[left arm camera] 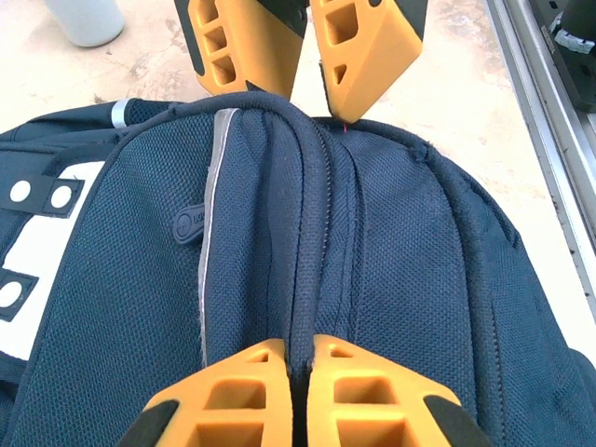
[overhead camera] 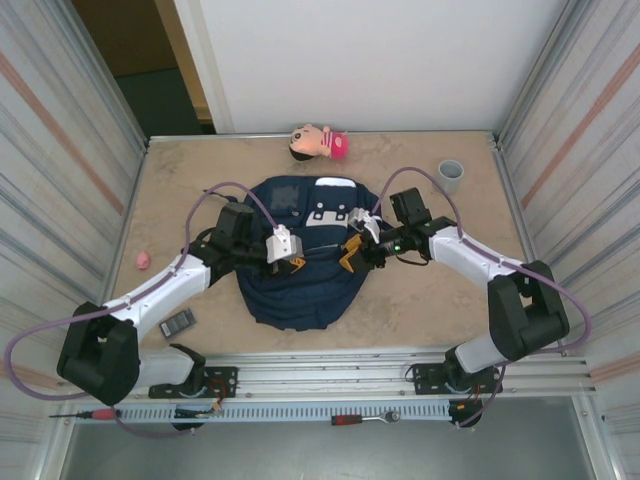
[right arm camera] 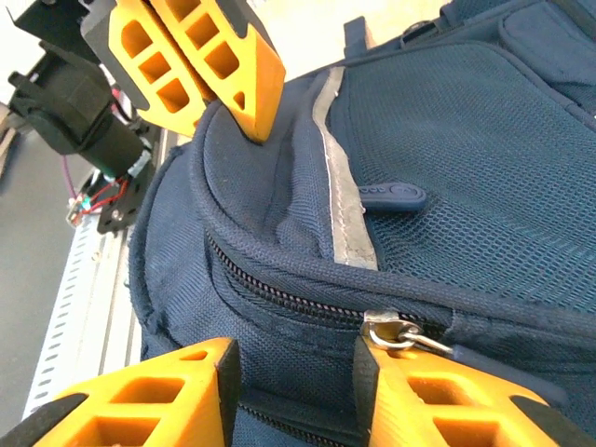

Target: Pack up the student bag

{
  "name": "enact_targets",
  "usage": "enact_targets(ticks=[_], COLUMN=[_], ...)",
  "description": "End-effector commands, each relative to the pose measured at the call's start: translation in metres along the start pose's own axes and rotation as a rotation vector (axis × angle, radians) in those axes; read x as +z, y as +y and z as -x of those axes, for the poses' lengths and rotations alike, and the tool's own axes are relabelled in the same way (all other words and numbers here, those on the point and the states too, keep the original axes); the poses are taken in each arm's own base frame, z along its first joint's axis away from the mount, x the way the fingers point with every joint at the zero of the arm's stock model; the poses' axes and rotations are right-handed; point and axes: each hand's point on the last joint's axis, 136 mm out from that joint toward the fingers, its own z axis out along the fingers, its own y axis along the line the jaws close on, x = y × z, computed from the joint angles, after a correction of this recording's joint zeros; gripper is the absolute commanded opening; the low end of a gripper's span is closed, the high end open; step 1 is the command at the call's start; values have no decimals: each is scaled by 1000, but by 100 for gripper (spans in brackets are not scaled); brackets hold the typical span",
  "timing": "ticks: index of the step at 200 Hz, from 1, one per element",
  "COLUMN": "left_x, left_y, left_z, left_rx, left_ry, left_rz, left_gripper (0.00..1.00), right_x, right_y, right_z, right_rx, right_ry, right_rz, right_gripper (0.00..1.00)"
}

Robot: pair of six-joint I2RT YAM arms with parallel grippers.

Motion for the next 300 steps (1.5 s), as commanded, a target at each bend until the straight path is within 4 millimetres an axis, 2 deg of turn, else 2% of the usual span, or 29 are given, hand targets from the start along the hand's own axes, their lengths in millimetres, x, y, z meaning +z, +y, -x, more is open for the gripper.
enact_targets(ticks=[1, 29, 44, 90, 131, 158, 171, 218, 266, 282, 300], left_x=[-8, -10, -10, -9, -11, -12, -12, -11, -10, -11, -11], left_y=[7, 2, 0, -5, -5, -6, -4, 7, 8, 9, 9], left_z=[19, 24, 25, 25, 25, 25, 25, 21, 22, 22, 22], left_rx=[72, 91, 108, 109, 112, 112, 114, 102, 94, 89, 86], left_ry=[-66, -105, -126, -135, -139, -139, -140, -115, -118, -118, -114], left_rz=[36, 24, 19, -11, -9, -9, 6, 54, 56, 59, 64], left_gripper=[0, 0, 0, 0, 0, 0, 0, 0, 0, 0, 0], right_x=[-13, -26, -29, -22, -3, 8, 11, 1, -2, -1, 1], right_y=[4, -11, -22, -30, -36, -30, -21, 6, 13, 15, 17], right_z=[9, -5, -9, 4, 6, 11, 10, 0, 2, 4, 4], right_rx=[-10, -43, -33, -62, -50, -55, -54, -7, 7, 14, 12], right_ry=[-36, -79, -103, -98, -79, -68, -64, -28, -48, -48, -46], right_rz=[-4, -101, -139, -132, -73, -22, 25, 77, 77, 91, 100], right_gripper=[45, 61, 65, 67, 68, 67, 65, 38, 20, 19, 25])
